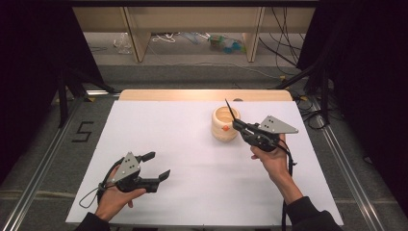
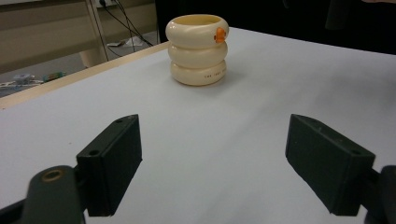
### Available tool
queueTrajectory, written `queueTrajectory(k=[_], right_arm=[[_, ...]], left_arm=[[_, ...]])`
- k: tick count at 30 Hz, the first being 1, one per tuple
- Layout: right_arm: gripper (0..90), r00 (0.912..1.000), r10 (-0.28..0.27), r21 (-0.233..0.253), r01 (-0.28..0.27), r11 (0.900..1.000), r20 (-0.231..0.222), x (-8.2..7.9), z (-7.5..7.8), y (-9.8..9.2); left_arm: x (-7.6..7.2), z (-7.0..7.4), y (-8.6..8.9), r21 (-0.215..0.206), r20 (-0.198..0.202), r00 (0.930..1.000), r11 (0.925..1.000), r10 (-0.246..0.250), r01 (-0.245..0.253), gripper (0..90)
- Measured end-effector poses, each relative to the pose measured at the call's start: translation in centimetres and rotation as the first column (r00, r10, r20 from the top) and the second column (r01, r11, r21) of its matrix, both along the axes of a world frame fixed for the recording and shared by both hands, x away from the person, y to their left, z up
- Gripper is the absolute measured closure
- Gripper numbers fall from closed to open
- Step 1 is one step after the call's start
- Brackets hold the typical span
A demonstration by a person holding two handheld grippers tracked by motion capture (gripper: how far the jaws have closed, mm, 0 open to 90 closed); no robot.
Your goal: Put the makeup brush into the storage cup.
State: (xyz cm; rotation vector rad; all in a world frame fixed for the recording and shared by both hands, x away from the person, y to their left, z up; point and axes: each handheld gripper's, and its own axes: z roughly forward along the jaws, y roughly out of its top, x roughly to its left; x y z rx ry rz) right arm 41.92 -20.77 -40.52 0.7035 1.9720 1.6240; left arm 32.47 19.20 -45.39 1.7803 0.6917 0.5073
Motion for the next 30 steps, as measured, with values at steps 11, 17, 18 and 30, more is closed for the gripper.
queueTrajectory(k=[11, 17, 18, 30], right_arm=[[85.1, 0.9994, -0.018, 0.009, 0.018, 1.0, 0.031, 1.2, 0.3, 0.3], [85.1, 0.9992, -0.03, 0.028, 0.03, 0.999, 0.025, 1.8, 0.4, 0.4], [85.2, 0.9995, -0.029, 0.025, 0.029, 0.999, 0.008, 1.9, 0.5, 0.5], [85.1, 0.9985, -0.048, 0.042, 0.047, 0.998, 0.025, 2.9, 0.6, 1.0]], left_arm=[[0.1, 0.0, -0.1, 0.006, 0.003, 1.0, 1.0, -0.002, 0.002, 18.3], [0.0, 0.0, -0.2, 0.007, 0.001, 1.0, 1.0, -0.002, 0.002, 18.3], [0.0, 0.0, -0.2, 0.006, 0.001, 1.0, 1.0, -0.002, 0.002, 18.3], [0.0, 0.0, -0.2, 0.011, 0.009, 0.9999, 0.9999, -0.009, 0.009, 18.3]])
